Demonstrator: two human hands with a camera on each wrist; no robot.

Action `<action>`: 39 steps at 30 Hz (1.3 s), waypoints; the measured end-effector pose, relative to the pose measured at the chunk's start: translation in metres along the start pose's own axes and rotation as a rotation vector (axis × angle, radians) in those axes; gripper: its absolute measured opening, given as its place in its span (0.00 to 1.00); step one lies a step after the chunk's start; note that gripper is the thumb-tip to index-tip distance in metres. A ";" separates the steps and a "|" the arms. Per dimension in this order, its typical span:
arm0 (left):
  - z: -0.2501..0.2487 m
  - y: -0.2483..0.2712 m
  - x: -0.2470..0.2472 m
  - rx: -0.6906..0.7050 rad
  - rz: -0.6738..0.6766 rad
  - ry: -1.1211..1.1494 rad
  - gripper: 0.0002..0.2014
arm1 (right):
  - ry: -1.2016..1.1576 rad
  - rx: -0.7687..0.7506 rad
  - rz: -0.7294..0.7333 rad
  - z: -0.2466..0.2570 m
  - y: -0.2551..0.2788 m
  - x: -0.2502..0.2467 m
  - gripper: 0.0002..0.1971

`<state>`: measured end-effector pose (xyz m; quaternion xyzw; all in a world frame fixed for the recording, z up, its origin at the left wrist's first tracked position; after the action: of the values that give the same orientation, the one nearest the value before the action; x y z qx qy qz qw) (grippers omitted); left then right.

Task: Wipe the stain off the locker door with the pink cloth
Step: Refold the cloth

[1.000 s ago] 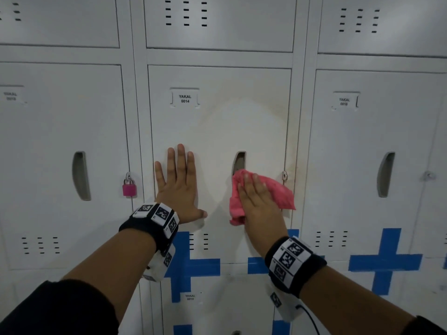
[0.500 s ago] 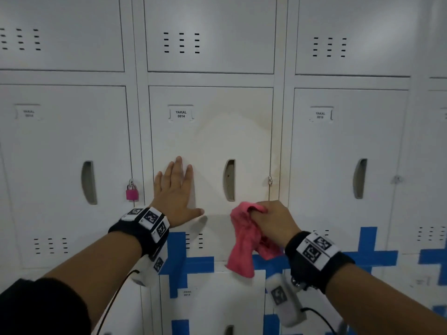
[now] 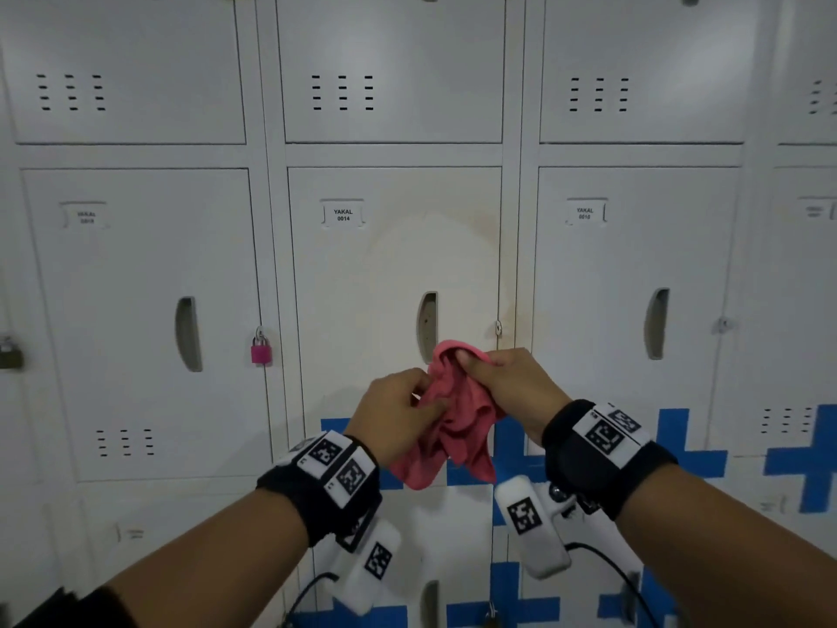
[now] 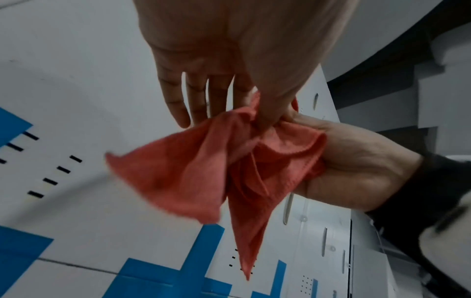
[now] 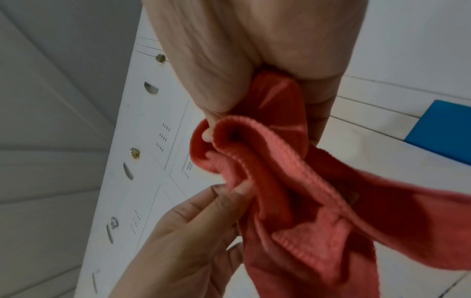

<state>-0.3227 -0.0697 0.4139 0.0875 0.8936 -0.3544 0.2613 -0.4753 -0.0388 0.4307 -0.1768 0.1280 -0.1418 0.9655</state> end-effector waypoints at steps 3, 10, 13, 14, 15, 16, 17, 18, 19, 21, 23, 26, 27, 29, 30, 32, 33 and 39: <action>0.005 -0.005 -0.015 -0.016 -0.056 -0.020 0.04 | 0.061 0.004 -0.012 0.006 0.000 -0.009 0.17; 0.011 -0.017 -0.049 -0.021 -0.105 -0.157 0.04 | 0.300 -0.071 -0.050 0.017 -0.003 -0.035 0.10; 0.014 -0.024 -0.051 -0.039 -0.041 -0.184 0.06 | 0.392 -0.083 -0.082 0.016 -0.009 -0.042 0.09; 0.015 -0.025 -0.050 -0.049 -0.019 -0.187 0.06 | 0.419 -0.075 -0.084 0.015 -0.010 -0.043 0.10; 0.016 -0.027 -0.049 -0.061 -0.001 -0.187 0.05 | 0.442 -0.060 -0.084 0.014 -0.012 -0.043 0.11; 0.017 -0.028 -0.048 -0.075 0.011 -0.191 0.05 | 0.456 -0.046 -0.093 0.013 -0.013 -0.044 0.13; 0.017 -0.029 -0.047 -0.091 0.020 -0.197 0.05 | 0.458 -0.030 -0.110 0.013 -0.014 -0.044 0.14; 0.018 -0.029 -0.046 -0.106 0.024 -0.208 0.06 | 0.448 -0.018 -0.133 0.012 -0.014 -0.044 0.15; 0.017 -0.030 -0.046 -0.117 0.021 -0.219 0.07 | 0.432 -0.010 -0.161 0.012 -0.014 -0.044 0.15; 0.016 -0.032 -0.044 -0.135 0.003 -0.232 0.08 | 0.397 -0.012 -0.211 0.014 -0.012 -0.041 0.15; 0.014 -0.034 -0.042 -0.163 -0.017 -0.240 0.11 | 0.340 -0.013 -0.217 0.014 -0.011 -0.032 0.13; 0.005 -0.037 -0.038 -0.197 -0.030 -0.212 0.18 | 0.244 0.001 -0.138 0.019 -0.003 -0.010 0.11; -0.001 -0.037 -0.037 -0.203 -0.027 -0.180 0.19 | 0.205 0.012 -0.097 0.022 0.001 -0.001 0.14; -0.011 -0.036 -0.030 -0.238 0.003 -0.069 0.22 | 0.084 0.089 0.027 0.029 0.012 0.016 0.19; -0.013 -0.035 -0.028 -0.277 0.023 0.022 0.22 | 0.002 0.134 0.112 0.030 0.017 0.025 0.21; -0.016 -0.033 -0.025 -0.319 0.062 0.147 0.22 | -0.110 0.179 0.242 0.035 0.026 0.034 0.19; -0.018 -0.033 -0.025 -0.298 0.082 0.153 0.20 | -0.127 0.182 0.261 0.038 0.030 0.033 0.17; -0.020 -0.038 -0.036 -0.159 0.073 0.137 0.10 | -0.089 0.072 0.046 0.036 0.017 0.006 0.09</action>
<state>-0.3132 -0.0832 0.4678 0.1230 0.9309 -0.2660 0.2182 -0.4553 -0.0147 0.4556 -0.1451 0.0836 -0.1160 0.9790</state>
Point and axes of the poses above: each hand's wrist, its own y-axis away from the middle knuckle, its own x-axis out of the palm, z = x × y, the point moved 7 cm from there along -y, towards the middle knuckle, and after that the axes turned 3 degrees about -z, right-handed, at the moved point
